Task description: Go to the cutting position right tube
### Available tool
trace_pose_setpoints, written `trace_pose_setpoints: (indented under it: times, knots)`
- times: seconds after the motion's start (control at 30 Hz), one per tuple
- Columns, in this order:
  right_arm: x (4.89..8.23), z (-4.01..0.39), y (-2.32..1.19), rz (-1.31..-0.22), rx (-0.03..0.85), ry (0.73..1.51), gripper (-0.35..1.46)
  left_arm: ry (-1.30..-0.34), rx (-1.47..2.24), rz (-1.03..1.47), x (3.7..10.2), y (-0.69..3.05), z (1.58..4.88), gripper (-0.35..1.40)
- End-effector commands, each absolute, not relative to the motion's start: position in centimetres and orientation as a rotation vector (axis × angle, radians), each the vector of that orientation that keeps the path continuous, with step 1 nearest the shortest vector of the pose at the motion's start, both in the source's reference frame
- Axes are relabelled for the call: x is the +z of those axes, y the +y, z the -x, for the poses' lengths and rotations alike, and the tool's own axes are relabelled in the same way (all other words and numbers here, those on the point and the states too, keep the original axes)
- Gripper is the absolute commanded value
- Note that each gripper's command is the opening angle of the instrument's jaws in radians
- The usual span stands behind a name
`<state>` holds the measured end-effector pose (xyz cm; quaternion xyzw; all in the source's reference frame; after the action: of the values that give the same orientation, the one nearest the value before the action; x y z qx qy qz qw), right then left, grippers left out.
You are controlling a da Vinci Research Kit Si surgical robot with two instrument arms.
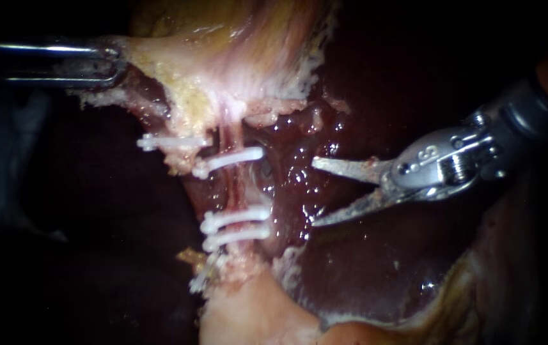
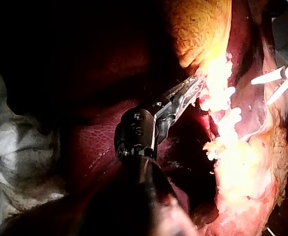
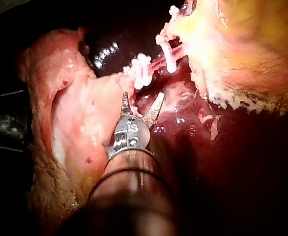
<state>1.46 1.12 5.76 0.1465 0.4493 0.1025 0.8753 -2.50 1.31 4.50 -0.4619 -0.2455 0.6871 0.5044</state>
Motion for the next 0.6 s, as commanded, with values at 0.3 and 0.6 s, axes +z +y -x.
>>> trace_pose_setpoints:
  times: [0.3,0.6]
  knots:
    - [6.03,-1.83,1.05,-0.414,0.272,0.989,1.45,-0.59,1.659,1.115,4.5,1.3,2.51,-0.35]
    - [6.16,-2.13,1.06,-0.513,0.327,1.069,1.45,-0.589,1.659,1.115,4.51,1.3,2.5,-0.35]
